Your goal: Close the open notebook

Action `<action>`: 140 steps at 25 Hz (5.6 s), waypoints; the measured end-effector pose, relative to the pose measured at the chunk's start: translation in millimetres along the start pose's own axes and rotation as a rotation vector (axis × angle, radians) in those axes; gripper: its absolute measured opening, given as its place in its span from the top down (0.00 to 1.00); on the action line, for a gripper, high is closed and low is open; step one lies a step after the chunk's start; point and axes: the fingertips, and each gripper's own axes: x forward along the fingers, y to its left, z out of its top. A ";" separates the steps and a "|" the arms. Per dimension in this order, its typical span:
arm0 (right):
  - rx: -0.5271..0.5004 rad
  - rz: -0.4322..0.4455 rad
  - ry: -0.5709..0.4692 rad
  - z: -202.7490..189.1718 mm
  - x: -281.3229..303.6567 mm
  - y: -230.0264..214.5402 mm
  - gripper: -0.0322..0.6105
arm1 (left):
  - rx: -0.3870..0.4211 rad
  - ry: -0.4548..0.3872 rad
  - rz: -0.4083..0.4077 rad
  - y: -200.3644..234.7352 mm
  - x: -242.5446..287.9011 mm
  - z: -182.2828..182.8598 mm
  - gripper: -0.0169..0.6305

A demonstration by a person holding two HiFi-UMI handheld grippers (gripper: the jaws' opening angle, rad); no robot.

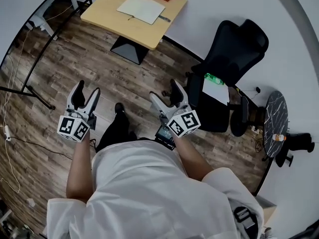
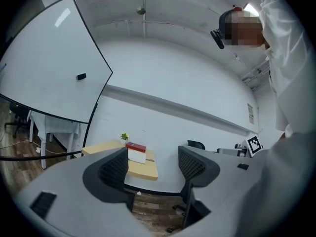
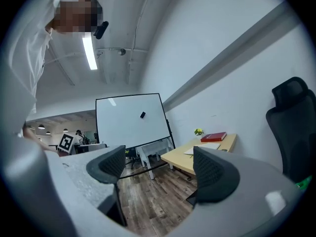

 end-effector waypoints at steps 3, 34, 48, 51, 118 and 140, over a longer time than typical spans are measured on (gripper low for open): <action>-0.008 0.004 0.036 0.4 32.2 -11.9 0.27 | -0.010 -0.014 -0.004 23.6 29.0 11.9 0.50; -0.008 0.058 0.098 58.8 301.1 -214.2 0.27 | -0.225 0.045 -0.069 164.9 340.6 15.8 0.50; 0.043 0.254 0.197 62.1 402.1 -337.7 0.27 | -0.330 0.127 0.175 215.2 449.9 -10.5 0.50; 0.049 0.284 0.219 53.6 421.8 -345.2 0.27 | -0.378 0.186 0.217 231.6 459.0 -29.1 0.50; 0.106 0.267 0.329 14.0 488.9 -363.8 0.27 | -1.066 0.378 0.242 254.8 498.2 -151.9 0.89; 0.072 0.248 0.292 30.2 445.4 -366.2 0.27 | -0.656 0.461 0.190 219.3 500.9 -134.0 0.91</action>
